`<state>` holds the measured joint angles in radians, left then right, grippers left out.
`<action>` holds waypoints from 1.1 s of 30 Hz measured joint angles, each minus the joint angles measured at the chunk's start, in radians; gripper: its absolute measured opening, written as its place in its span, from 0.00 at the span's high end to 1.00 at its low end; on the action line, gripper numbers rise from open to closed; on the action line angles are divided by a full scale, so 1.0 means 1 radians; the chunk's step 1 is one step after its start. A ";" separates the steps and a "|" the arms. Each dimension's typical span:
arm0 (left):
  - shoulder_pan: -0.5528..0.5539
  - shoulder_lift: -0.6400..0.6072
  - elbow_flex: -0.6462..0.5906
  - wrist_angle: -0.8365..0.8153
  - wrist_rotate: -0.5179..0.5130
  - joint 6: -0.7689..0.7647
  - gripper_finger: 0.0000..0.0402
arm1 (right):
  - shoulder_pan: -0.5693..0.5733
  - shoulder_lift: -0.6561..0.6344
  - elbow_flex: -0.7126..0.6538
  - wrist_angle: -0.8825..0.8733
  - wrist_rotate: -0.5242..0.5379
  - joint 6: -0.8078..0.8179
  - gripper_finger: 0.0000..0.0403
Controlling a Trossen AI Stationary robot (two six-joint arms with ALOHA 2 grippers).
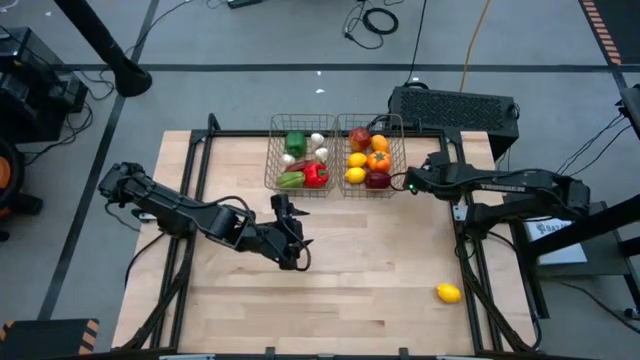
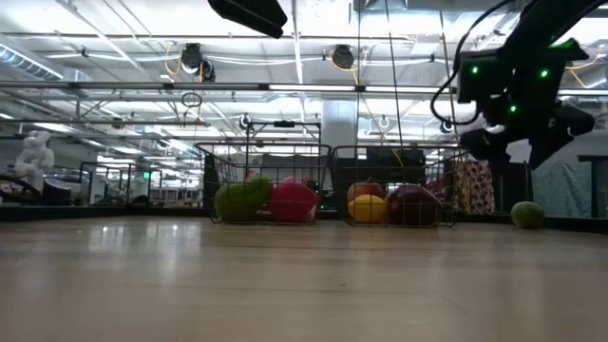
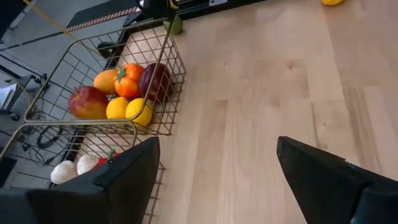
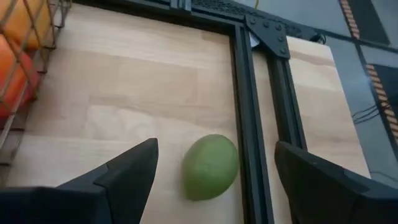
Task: Sort produce into baskets
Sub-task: Put the green lemon into the right mesh basket
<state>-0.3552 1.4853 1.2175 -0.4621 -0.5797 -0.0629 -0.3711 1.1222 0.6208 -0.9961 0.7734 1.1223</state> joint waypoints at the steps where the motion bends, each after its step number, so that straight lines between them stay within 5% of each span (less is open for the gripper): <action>1: 0.002 0.000 0.000 0.001 0.001 0.002 0.18 | -0.004 0.010 -0.005 0.003 0.004 0.000 0.22; 13: 0.008 0.000 0.000 0.000 0.018 -0.006 0.18 | -0.050 0.020 -0.121 0.033 0.006 0.122 0.22; 33: 0.008 0.000 0.000 -0.005 0.029 -0.008 0.18 | -0.142 0.022 -0.199 0.310 -0.060 -0.141 0.22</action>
<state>-0.3473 1.4853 1.2174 -0.4671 -0.5503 -0.0708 -0.5134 1.1446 0.4213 -0.6863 0.7134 0.9817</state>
